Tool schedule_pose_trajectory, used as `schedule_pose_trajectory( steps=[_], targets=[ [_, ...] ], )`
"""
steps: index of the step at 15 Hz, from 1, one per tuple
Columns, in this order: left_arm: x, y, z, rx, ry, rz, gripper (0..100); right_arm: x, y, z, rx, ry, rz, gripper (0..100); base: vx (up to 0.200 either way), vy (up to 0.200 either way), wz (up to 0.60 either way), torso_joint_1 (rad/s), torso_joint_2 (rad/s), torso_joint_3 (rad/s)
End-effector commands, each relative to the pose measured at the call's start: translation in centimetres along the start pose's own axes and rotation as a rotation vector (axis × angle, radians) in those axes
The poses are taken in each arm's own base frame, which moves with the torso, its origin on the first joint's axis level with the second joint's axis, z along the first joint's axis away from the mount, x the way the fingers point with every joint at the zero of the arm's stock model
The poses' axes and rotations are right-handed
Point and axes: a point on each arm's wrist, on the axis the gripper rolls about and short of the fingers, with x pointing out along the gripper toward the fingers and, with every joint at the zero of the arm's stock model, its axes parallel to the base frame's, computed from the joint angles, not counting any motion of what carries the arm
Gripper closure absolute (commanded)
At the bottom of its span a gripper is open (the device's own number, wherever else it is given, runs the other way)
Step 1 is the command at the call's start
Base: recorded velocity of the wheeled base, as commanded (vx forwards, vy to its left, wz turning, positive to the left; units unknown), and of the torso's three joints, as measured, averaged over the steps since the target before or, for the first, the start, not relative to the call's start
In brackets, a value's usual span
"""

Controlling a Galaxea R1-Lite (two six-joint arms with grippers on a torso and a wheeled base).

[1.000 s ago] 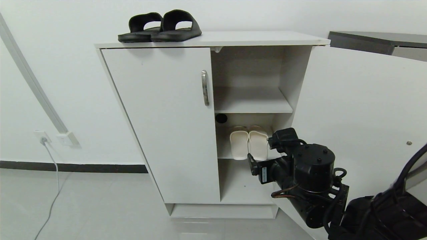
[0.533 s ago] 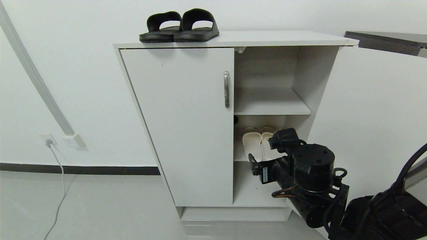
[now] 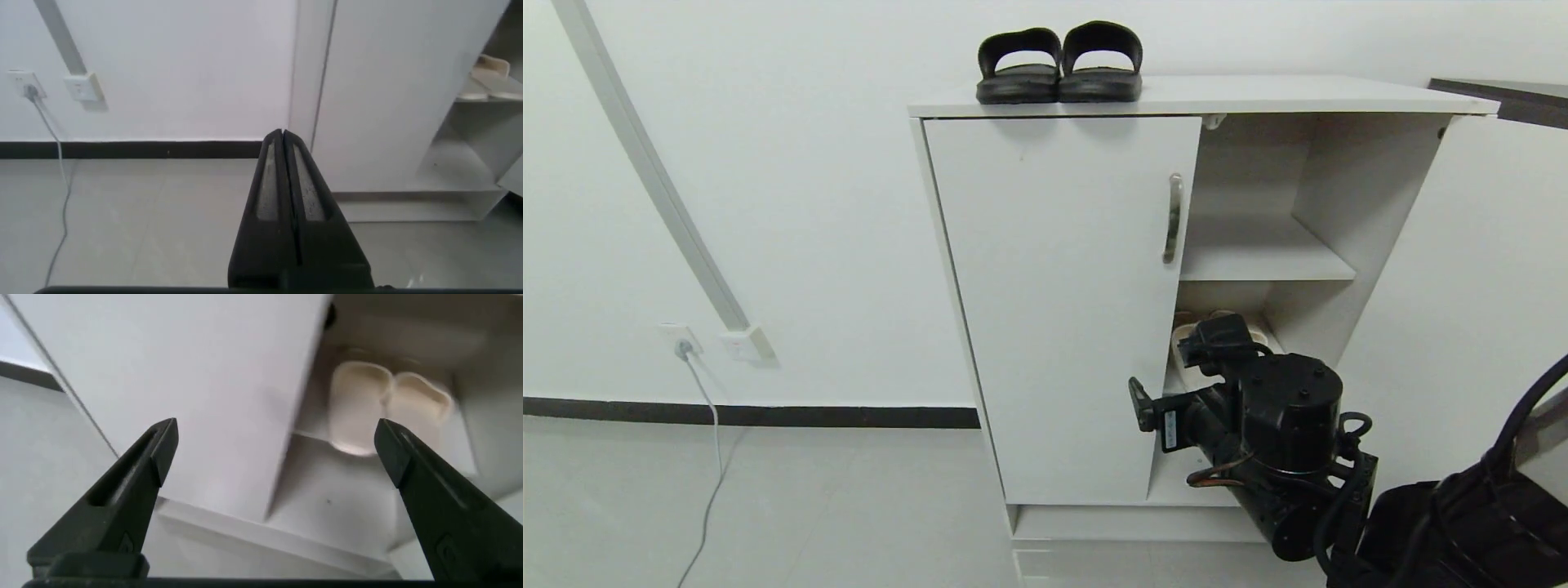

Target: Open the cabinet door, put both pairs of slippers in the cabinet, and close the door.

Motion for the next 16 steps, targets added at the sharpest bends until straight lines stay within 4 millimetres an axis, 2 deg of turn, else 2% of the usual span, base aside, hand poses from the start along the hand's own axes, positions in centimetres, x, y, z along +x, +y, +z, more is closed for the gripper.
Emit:
schedule_pose_trajectory(
  steps=[1, 4, 16],
  targets=[
    [0.01, 0.0, 0.0, 0.001, 0.001, 0.001, 100, 0.04, 0.02, -0.19, -0.006, 0.005, 0.0, 0, 0.0, 0.2, 0.0, 0.002, 0.0, 0.002],
    [0.01, 0.0, 0.0, 0.0, 0.001, 0.001, 100, 0.02, 0.01, -0.23, -0.006, 0.006, 0.0, 0, 0.0, 0.2, 0.0, 0.002, 0.0, 0.001],
    [0.01, 0.0, 0.0, 0.001, 0.001, 0.001, 100, -0.1, 0.04, -0.59, -0.014, 0.017, 0.002, 0, 0.0, 0.0, 0.0, 0.0, 0.0, 0.0]
  ],
)
